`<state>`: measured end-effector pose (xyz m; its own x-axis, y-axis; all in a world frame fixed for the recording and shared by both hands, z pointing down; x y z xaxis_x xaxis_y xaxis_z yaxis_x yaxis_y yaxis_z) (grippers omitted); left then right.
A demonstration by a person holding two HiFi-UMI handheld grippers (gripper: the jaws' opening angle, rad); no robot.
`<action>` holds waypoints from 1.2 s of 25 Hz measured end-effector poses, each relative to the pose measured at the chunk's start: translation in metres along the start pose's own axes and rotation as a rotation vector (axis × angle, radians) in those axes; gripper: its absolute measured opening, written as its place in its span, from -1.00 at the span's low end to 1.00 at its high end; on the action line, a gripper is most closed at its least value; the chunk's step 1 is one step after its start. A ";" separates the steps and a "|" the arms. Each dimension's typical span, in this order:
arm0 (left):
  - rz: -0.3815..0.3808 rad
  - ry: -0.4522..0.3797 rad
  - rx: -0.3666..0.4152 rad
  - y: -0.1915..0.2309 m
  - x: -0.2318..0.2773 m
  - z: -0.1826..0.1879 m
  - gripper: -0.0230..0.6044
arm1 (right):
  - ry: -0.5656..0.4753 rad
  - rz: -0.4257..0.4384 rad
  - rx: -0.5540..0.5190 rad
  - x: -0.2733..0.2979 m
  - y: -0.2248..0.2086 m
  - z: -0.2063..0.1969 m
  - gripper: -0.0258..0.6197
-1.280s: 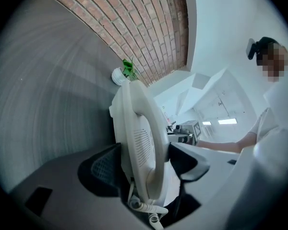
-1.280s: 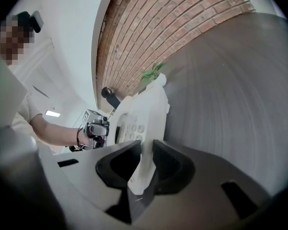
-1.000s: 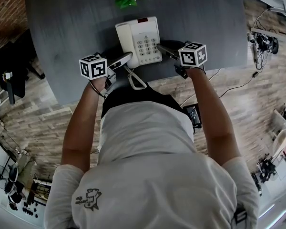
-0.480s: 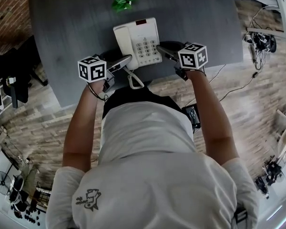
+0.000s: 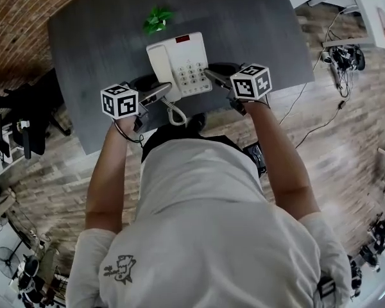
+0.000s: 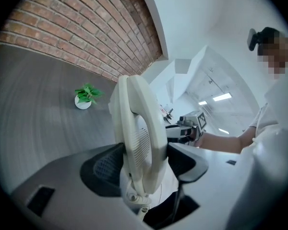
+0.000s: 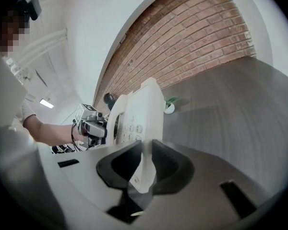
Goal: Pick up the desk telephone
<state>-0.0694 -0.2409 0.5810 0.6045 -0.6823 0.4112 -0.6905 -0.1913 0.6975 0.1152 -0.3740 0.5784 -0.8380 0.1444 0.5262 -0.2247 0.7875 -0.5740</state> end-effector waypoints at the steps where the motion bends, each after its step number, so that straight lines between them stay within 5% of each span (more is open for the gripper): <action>1: 0.001 -0.005 0.006 -0.005 -0.001 0.002 0.04 | -0.007 -0.001 -0.002 -0.004 0.003 0.001 -0.72; 14: -0.024 0.006 0.106 -0.044 0.003 0.031 0.04 | -0.118 -0.057 -0.018 -0.050 0.019 0.013 -0.72; 30: -0.159 0.142 0.202 -0.040 -0.008 0.048 0.03 | -0.250 -0.221 0.066 -0.055 0.057 -0.004 -0.70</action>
<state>-0.0659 -0.2620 0.5216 0.7512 -0.5295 0.3941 -0.6391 -0.4344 0.6346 0.1502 -0.3347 0.5187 -0.8597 -0.1831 0.4768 -0.4391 0.7419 -0.5068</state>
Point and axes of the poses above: the fingertips, and each gripper's own axes: x forward along the fingers, y to its left, z out of its top, the point moved 6 cm from there along -x, backward along the fingers
